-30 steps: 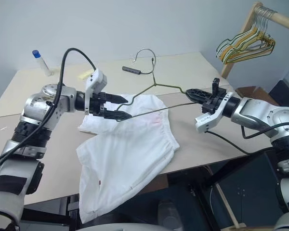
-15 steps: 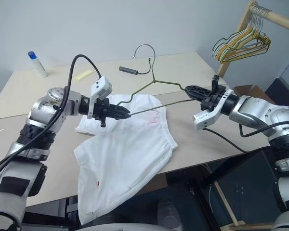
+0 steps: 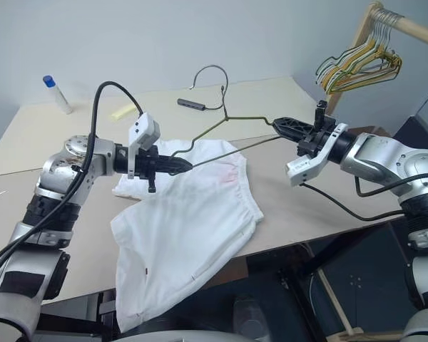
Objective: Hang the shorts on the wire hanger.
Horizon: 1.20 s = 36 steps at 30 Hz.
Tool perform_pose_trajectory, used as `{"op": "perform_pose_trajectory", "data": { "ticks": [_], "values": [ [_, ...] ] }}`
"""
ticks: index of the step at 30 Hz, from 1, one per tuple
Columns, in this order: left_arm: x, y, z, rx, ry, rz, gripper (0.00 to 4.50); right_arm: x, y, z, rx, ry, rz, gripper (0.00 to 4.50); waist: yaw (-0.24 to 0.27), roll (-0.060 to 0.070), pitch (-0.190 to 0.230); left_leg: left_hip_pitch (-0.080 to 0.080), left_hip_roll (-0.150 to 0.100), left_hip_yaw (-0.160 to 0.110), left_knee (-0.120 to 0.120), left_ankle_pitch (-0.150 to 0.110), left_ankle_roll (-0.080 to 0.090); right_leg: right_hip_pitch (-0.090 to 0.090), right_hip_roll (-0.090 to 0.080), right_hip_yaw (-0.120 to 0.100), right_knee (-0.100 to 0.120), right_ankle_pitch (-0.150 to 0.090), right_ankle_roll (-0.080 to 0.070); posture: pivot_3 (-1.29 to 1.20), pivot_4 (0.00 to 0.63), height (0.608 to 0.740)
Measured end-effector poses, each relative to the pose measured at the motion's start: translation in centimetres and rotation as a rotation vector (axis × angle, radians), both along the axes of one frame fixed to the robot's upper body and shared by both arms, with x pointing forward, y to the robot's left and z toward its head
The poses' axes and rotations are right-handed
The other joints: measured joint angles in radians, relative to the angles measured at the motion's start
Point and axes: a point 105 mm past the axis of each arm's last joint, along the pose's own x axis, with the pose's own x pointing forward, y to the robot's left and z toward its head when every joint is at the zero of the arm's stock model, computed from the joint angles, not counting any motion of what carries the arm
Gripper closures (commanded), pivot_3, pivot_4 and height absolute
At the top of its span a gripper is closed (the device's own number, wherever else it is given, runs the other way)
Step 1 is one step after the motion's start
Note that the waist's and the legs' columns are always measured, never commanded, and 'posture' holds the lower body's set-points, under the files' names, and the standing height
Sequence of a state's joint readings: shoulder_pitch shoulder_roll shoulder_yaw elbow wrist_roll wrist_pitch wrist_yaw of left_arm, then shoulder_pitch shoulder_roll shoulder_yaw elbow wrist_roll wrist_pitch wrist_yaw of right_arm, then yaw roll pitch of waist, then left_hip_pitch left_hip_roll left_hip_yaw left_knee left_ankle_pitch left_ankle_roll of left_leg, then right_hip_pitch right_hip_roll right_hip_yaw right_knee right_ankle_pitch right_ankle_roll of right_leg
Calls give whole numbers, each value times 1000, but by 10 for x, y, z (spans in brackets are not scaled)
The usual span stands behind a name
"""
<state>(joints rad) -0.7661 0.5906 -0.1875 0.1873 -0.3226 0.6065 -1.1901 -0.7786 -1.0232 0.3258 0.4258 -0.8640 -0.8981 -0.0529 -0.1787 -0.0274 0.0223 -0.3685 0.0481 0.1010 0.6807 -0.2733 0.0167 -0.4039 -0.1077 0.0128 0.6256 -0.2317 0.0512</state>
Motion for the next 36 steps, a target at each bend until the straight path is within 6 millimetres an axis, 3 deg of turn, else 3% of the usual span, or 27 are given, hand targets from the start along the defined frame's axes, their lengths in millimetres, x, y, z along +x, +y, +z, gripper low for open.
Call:
{"op": "perform_pose_trajectory", "data": {
  "ticks": [2, 7, 12, 16, 20, 28, 32, 36],
  "values": [
    [0, 1, 0, -2, 1, 3, 4500, -4, 1, 0, 22, 45, 20, 3772, 1, 0, 0, 0, 0, 0, 0, 0, 0, 0, 0, 0, 0, 0, 0, -112, 0, 740],
    [0, 2, 1, -7, -1, 9, 4500, -22, 6, -6, 57, 185, 112, 2084, 0, 0, 0, 0, 0, -1, 0, 0, 0, 1, 0, 0, -1, 0, 0, -104, 0, 740],
    [-3, 18, 1, 49, -24, 9, 4500, -45, 7, -6, 262, 492, 112, 400, -1, 0, 0, 1, 1, -3, 0, 0, 1, 2, 0, 0, 0, 0, 0, -96, 0, 740],
    [-13, 25, -6, 141, -35, -73, 4500, -52, 15, 13, 450, 866, 69, 400, 6, 0, 0, 1, 1, -4, 1, -1, 1, 2, 0, -1, 1, 1, 0, -93, 0, 740],
    [-19, 25, -9, 161, -67, -120, 4500, -53, 13, 23, 448, 1098, -45, 400, 32, 0, 0, 1, 2, -4, 1, -1, 1, 1, 0, -2, 1, 1, -1, -89, 0, 740],
    [-26, 23, -7, 153, -49, -177, 4500, -38, 17, -7, 358, 1345, -325, 400, 77, 1, 0, -7, 1, 3, 2, -1, 2, -7, 0, -2, 2, 1, -1, -81, 0, 740],
    [-26, 22, -6, 156, -56, -177, 4500, -31, 21, -18, 305, 1360, -419, 400, 85, 1, 0, -21, 1, 7, 11, -1, 2, -20, 0, -3, 7, 1, -1, -77, 0, 740],
    [-26, 21, -5, 158, -65, -176, 4500, -28, 27, -36, 260, 1411, -463, 1300, 87, 1, 0, -23, 2, 8, 15, -3, 4, -19, 1, -3, 6, 2, 1, -63, 0, 740]
  ]
}}
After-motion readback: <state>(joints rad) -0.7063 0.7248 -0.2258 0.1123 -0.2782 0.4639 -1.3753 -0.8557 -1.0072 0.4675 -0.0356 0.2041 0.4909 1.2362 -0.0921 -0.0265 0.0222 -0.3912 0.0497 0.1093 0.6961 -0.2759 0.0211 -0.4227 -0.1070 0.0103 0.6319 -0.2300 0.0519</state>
